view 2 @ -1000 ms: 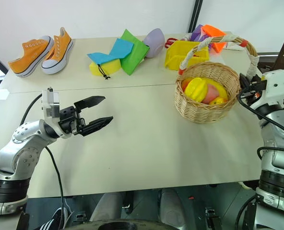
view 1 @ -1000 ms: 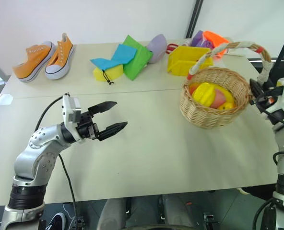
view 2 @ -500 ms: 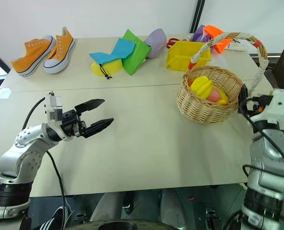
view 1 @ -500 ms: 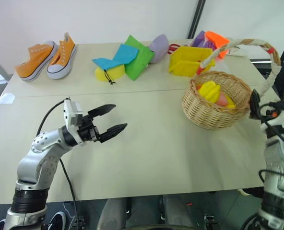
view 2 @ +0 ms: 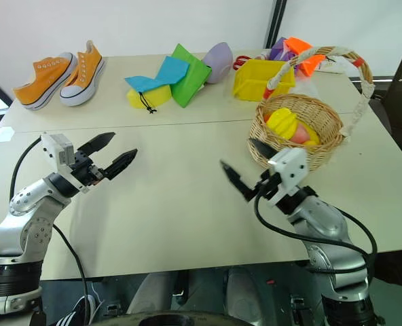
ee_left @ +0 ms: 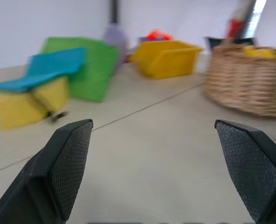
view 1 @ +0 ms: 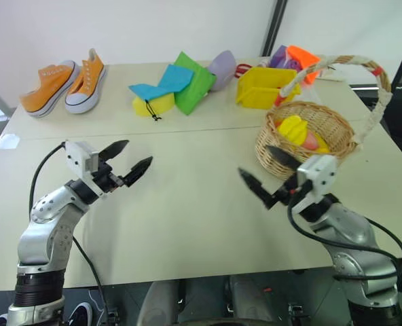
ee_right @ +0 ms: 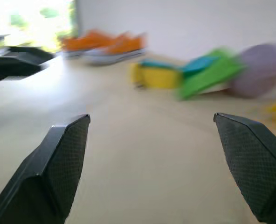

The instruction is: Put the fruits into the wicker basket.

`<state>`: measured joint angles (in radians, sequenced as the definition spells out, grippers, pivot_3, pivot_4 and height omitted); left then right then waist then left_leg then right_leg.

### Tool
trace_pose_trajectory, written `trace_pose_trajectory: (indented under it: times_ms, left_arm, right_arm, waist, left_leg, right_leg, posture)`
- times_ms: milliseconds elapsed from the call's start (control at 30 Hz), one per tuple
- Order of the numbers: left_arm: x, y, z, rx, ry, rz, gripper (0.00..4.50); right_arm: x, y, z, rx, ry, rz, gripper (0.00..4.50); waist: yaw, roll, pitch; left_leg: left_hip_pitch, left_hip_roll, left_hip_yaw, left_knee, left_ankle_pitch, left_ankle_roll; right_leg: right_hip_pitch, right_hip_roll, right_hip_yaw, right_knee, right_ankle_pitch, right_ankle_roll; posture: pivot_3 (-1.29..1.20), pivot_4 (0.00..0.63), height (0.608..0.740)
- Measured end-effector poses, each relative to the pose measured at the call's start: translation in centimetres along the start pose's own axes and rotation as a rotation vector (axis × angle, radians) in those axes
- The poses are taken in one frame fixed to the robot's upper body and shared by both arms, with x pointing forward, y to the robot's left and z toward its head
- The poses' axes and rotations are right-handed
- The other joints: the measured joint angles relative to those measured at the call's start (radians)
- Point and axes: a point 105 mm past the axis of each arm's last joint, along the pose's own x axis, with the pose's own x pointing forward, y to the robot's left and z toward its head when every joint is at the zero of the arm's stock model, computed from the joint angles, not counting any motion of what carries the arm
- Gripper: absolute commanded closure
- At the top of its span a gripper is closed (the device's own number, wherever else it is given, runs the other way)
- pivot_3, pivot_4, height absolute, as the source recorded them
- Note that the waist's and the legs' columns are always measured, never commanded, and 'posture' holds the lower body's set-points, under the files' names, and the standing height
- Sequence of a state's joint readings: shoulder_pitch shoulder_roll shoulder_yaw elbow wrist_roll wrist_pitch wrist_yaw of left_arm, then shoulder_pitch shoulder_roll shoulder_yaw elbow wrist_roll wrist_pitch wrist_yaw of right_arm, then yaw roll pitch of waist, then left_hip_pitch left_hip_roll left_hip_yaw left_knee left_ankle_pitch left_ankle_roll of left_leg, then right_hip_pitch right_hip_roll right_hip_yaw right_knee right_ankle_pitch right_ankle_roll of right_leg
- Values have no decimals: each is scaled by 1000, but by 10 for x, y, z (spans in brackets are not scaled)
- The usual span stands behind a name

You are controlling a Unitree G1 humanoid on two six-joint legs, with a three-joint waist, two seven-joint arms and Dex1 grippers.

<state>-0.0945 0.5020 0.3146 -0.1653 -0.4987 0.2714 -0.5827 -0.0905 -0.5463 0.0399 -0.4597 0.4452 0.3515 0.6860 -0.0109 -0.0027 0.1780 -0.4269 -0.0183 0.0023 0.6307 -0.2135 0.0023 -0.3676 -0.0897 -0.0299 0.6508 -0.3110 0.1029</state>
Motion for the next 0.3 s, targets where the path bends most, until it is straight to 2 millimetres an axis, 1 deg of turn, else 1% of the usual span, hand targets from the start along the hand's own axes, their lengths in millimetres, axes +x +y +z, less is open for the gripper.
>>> trace_pose_trajectory:
  times_ms: [67,133,233,300]
  left_arm:
    - [-14,23,-8,12,26,140,0]
    - [-25,36,-9,17,28,226,0]
    - [-39,52,-7,29,25,331,0]
    - [-48,59,-6,42,20,380,0]
  right_arm:
    - [6,-7,-6,18,22,35,71]
    - [10,-11,-7,18,25,52,71]
    - [16,-11,-4,1,5,85,71]
    - [17,-13,-9,3,18,91,71]
  waist:
    - [1,0,0]
    - [5,-1,0]
    - [9,-1,0]
    - [11,-1,0]
  left_leg:
    - [0,0,0,0,0,0]
    - [-1,0,0,0,0,0]
    - [-1,0,0,-1,0,-1]
    - [-1,0,0,-1,0,-1]
  right_leg:
    - [-1,0,0,0,0,0]
    - [-1,-1,0,0,0,0]
    - [-1,-1,0,-1,0,0]
    - [-2,-2,0,-1,0,0]
  posture:
    - [0,150,740]
    - [0,150,740]
    - [0,150,740]
    - [0,150,740]
